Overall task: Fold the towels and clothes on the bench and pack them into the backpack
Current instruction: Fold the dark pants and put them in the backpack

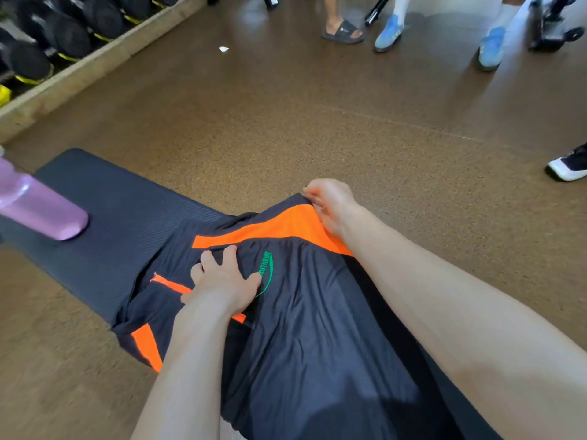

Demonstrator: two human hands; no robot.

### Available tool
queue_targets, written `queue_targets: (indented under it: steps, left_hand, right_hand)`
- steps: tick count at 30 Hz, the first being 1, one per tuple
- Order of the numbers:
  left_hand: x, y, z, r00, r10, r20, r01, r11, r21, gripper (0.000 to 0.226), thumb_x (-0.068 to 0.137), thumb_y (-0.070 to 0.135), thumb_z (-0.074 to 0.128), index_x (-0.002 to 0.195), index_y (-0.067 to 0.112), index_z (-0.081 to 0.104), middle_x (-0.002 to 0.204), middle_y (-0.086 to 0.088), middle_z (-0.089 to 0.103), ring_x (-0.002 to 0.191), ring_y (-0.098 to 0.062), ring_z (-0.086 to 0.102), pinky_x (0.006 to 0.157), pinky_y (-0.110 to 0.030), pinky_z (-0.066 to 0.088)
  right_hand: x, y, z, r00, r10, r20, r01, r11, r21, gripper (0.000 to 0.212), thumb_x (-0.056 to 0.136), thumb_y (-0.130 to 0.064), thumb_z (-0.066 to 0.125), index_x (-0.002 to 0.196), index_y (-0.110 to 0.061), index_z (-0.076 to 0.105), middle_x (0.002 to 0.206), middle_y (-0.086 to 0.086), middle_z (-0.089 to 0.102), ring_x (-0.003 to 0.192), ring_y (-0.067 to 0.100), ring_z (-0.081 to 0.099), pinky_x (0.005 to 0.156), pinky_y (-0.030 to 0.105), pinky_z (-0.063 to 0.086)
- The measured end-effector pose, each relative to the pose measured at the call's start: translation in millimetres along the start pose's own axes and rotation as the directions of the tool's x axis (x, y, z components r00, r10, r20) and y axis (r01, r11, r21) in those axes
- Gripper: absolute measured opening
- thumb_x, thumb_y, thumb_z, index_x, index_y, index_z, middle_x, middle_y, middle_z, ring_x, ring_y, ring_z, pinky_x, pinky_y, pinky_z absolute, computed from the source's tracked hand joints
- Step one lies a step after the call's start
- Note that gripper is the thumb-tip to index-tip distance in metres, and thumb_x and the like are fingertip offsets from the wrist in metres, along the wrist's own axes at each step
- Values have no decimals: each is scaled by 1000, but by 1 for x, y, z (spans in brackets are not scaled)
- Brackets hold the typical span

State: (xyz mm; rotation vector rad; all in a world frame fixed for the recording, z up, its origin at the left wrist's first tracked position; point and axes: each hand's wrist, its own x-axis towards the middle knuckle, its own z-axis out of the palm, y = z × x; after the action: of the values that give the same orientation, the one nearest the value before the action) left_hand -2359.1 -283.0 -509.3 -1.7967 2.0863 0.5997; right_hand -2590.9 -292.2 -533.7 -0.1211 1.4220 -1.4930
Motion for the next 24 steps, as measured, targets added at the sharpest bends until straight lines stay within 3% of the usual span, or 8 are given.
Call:
queue_targets:
  steps: [2,4,6,9,12,15,20,24]
  left_hand:
    - [6,-8,0,1000,-17,-8,17,1000,-24,75,98,58,43,160,37,6,168,-12,-2,153,-37,5,119,-59,21]
    - [9,-14,-1,999,-38,-24,37,997,-69,71,100,60,36,160,39,4,169,-8,-7,154,-32,-3,120,-61,16]
    - [10,-19,-1,997,-49,-60,43,995,-90,68,100,62,33,159,42,5,169,-1,-7,155,-26,-5,117,-64,16]
    - [8,-25,-1,988,-28,-153,15,997,-82,65,99,62,37,156,43,13,167,1,1,153,-24,4,113,-64,23]
    - [7,-32,-5,976,-22,-217,4,996,-84,62,97,59,44,152,40,20,161,-4,12,145,-30,17,109,-60,31]
    - [7,-44,-8,972,-40,-231,31,999,-41,63,97,56,46,152,38,21,161,-9,12,146,-33,16,113,-56,28]
    - [6,-65,-4,989,-23,-146,17,999,-41,64,101,61,33,158,46,9,170,-5,-5,155,-25,-5,124,-53,7]
    - [12,-85,7,969,84,-233,-106,991,-87,62,102,59,33,159,46,13,170,-2,-6,156,-18,-8,125,-46,-2]
  right_hand:
    - [5,1,-3,988,-92,-125,56,963,-265,12,78,-5,63,78,-15,58,81,11,64,73,25,62,58,29,44]
    - [1,11,-9,991,-71,-117,-18,781,-625,18,84,-17,66,99,-14,58,104,11,60,93,28,59,68,33,47]
    - [-5,21,-13,993,110,-34,-97,636,-766,41,91,-35,62,124,-14,51,106,7,53,93,26,53,71,31,43]
    - [-12,29,-12,954,279,108,-40,478,-878,47,95,-49,49,129,-15,50,100,6,55,87,24,58,76,34,48]
    - [-15,37,-9,970,186,156,88,326,-941,45,94,-46,49,123,-13,59,119,8,63,100,26,62,87,38,52]
    - [-19,42,-1,969,156,192,146,266,-953,52,100,-42,43,139,-10,54,146,11,53,132,29,51,105,36,42]
    - [-31,50,15,965,-90,246,261,229,-938,45,103,-40,39,139,-15,50,140,17,55,128,36,51,103,40,41]
    - [-69,77,20,708,-380,595,560,-211,-801,55,100,-47,36,150,-23,40,141,10,51,129,35,48,108,46,37]
